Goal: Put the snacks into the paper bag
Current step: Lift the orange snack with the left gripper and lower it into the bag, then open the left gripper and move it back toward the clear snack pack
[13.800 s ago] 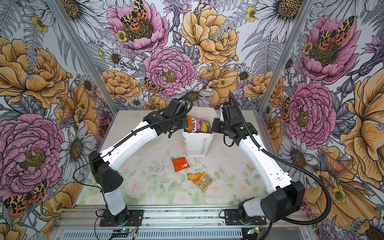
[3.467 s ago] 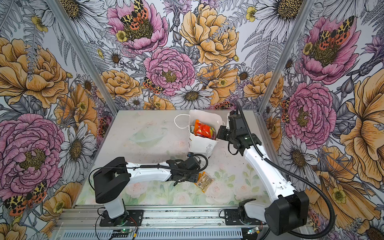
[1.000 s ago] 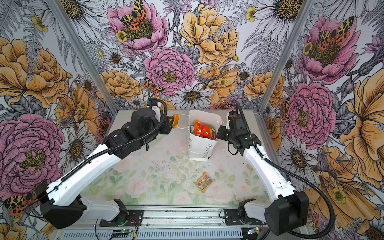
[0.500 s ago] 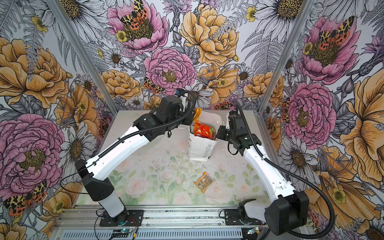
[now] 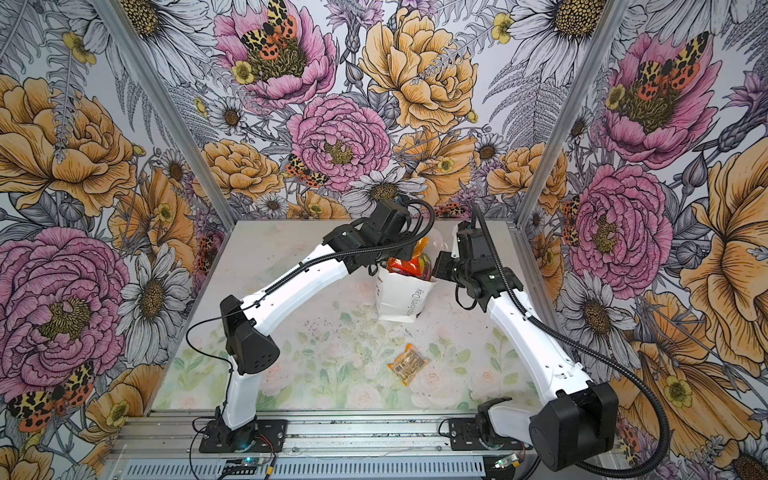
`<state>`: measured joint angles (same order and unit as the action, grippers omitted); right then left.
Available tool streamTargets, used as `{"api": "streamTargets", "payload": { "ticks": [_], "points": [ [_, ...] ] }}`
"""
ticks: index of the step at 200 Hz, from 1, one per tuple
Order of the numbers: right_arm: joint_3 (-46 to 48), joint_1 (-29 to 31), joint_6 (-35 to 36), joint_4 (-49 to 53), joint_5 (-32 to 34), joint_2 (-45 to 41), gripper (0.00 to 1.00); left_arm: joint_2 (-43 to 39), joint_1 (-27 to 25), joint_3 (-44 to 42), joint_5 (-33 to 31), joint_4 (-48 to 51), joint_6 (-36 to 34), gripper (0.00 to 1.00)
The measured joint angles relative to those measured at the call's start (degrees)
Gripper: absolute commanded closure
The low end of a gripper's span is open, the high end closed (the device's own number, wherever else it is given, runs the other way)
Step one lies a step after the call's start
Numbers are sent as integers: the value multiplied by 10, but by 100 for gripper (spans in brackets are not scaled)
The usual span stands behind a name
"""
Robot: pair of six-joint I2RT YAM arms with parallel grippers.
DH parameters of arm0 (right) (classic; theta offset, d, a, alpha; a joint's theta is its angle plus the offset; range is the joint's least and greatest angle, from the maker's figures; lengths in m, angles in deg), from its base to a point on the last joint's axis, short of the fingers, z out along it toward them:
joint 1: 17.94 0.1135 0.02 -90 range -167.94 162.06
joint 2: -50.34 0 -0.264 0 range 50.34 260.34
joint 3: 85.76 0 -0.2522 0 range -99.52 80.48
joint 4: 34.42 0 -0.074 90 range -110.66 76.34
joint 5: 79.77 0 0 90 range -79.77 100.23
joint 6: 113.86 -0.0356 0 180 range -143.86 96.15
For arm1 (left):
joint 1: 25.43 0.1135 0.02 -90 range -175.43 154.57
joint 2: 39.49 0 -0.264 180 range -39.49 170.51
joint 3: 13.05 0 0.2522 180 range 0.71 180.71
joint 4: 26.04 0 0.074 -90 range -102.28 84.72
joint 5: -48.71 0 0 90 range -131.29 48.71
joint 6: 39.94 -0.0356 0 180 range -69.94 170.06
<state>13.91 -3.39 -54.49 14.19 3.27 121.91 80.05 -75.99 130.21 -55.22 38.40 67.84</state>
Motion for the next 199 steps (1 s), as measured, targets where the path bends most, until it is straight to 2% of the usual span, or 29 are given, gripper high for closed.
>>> {"api": "streamTargets", "payload": {
  "ticks": [86, 118, 148, 199],
  "points": [
    [0, 0, -2, 0, 0, 0, 100, 66, -17, 78, -42, 51, -22, 55],
    [0, 0, -2, 0, 0, 0, 100, 76, -14, 79, -63, 59, -30, 50],
    [0, 0, -2, 0, 0, -1, 100, 82, -10, 79, -75, 66, -34, 36],
    [0, 0, -4, 0, 0, -1, 100, 81, -10, 78, -88, 66, -32, 26]
  ]
}}
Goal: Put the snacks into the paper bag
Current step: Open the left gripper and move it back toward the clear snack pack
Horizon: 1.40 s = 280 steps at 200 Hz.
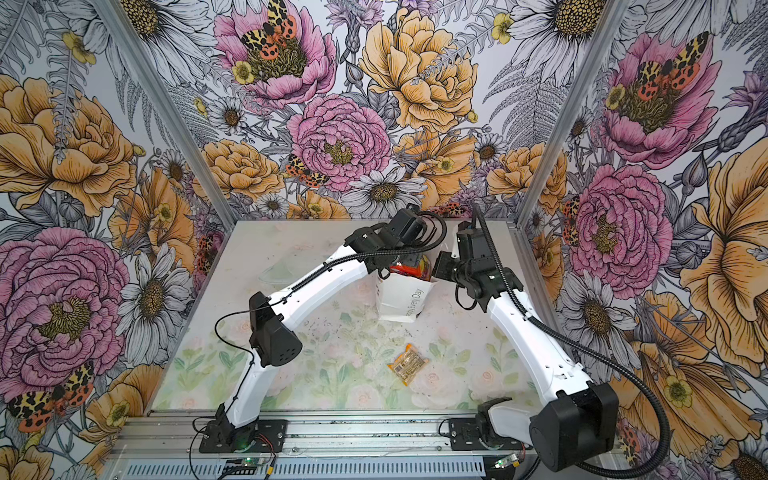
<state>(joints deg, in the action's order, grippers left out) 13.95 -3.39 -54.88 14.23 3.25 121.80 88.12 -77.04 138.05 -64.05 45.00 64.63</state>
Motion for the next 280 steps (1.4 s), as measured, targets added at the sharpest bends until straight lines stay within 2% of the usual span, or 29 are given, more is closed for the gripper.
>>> {"api": "streamTargets", "payload": {
  "ticks": [61, 114, 135, 159, 178, 205, 222, 280],
  "points": [
    [0, 0, 0, 1, 0, -1, 100, -38, 0, -23, 0, 0, 2, 19],
    [0, 0, 0, 1, 0, -1, 100, -128, -2, -75, -3, -5, 2, 19],
    [0, 0, 0, 1, 0, -1, 100, -194, -8, -145, -14, -25, -1, 18],
    [0, 0, 0, 1, 0, -1, 100, -292, -20, -266, -19, -75, -10, 17],
    [0, 0, 0, 1, 0, -1, 100, -368, -30, -365, -19, -125, -15, 15],
    [0, 0, 0, 1, 1, -1, 100, -453, -47, -499, -19, -184, -19, 5],
    [0, 0, 0, 1, 1, -1, 100, -477, -56, -559, -17, -205, -19, 2],
    [0, 0, 0, 1, 1, -1, 100, -488, -110, -715, 11, -224, -9, 1]
  ]
}}
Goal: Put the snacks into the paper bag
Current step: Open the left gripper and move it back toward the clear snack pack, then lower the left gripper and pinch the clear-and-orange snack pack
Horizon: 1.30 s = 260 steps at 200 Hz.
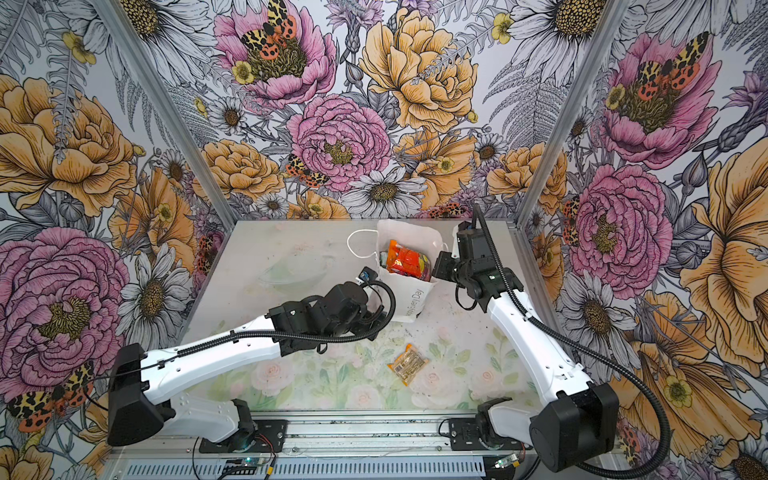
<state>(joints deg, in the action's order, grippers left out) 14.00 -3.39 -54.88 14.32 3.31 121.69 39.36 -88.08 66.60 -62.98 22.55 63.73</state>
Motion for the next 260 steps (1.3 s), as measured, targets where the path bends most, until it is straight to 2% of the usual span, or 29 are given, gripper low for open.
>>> {"api": "streamTargets", "payload": {
  "ticks": [37, 83, 118, 140, 205, 260],
  "points": [
    [0, 0, 0, 0, 0, 0, 100, 24, -39, -21, 39, -7, 14, 1],
    [0, 0, 0, 0, 0, 0, 100, 142, -76, -16, 73, -12, 31, 1],
    [0, 0, 0, 0, 0, 0, 100, 213, -92, 22, 95, -2, 35, 3],
    [0, 0, 0, 0, 0, 0, 100, 239, -93, 45, 98, 0, 41, 11],
    [0, 0, 0, 0, 0, 0, 100, 296, -93, 70, 95, 13, 46, 21],
    [1, 0, 0, -1, 0, 0, 100, 323, -93, 78, 108, 14, 62, 45]
  ]
}}
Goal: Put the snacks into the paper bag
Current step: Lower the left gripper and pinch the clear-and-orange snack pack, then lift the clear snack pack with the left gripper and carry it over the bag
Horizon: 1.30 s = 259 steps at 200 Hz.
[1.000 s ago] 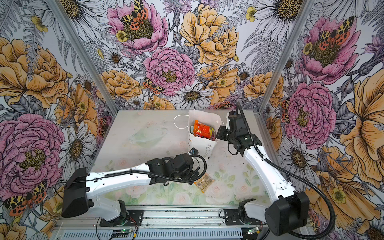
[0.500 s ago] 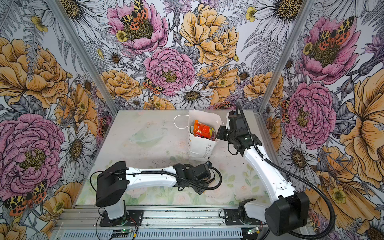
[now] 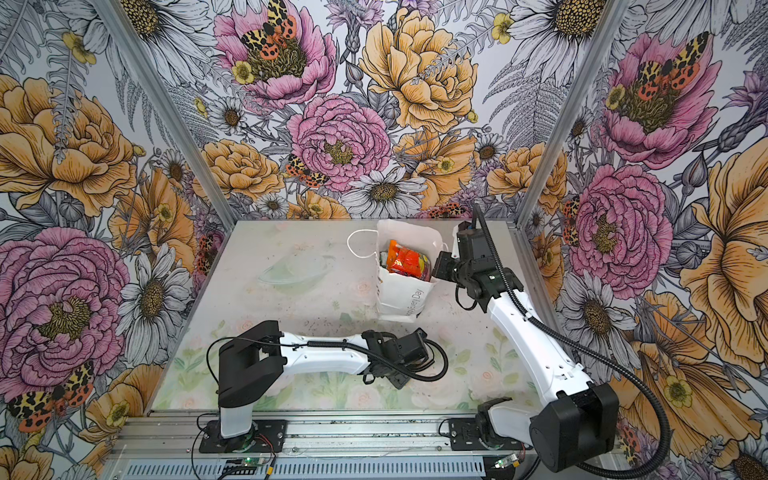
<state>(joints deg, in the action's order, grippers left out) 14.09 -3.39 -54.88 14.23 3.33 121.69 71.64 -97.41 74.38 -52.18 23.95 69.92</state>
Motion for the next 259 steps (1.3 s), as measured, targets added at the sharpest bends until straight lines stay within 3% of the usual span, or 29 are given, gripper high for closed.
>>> {"api": "streamTargets", "payload": {
  "ticks": [57, 113, 151, 195, 259],
  "points": [
    [2, 0, 0, -1, 0, 0, 100, 0, 0, 0, 3, 2, 7, 61],
    [2, 0, 0, -4, 0, 0, 100, -7, -2, 0, 2, 7, 15, 84],
    [2, 0, 0, -5, 0, 0, 100, -22, -3, -2, 2, 15, 15, 88],
    [2, 0, 0, -4, 0, 0, 100, -38, -3, -11, 1, 20, 13, 99],
    [2, 0, 0, -5, 0, 0, 100, -95, -3, -33, -12, 18, 14, 100]
  ]
}}
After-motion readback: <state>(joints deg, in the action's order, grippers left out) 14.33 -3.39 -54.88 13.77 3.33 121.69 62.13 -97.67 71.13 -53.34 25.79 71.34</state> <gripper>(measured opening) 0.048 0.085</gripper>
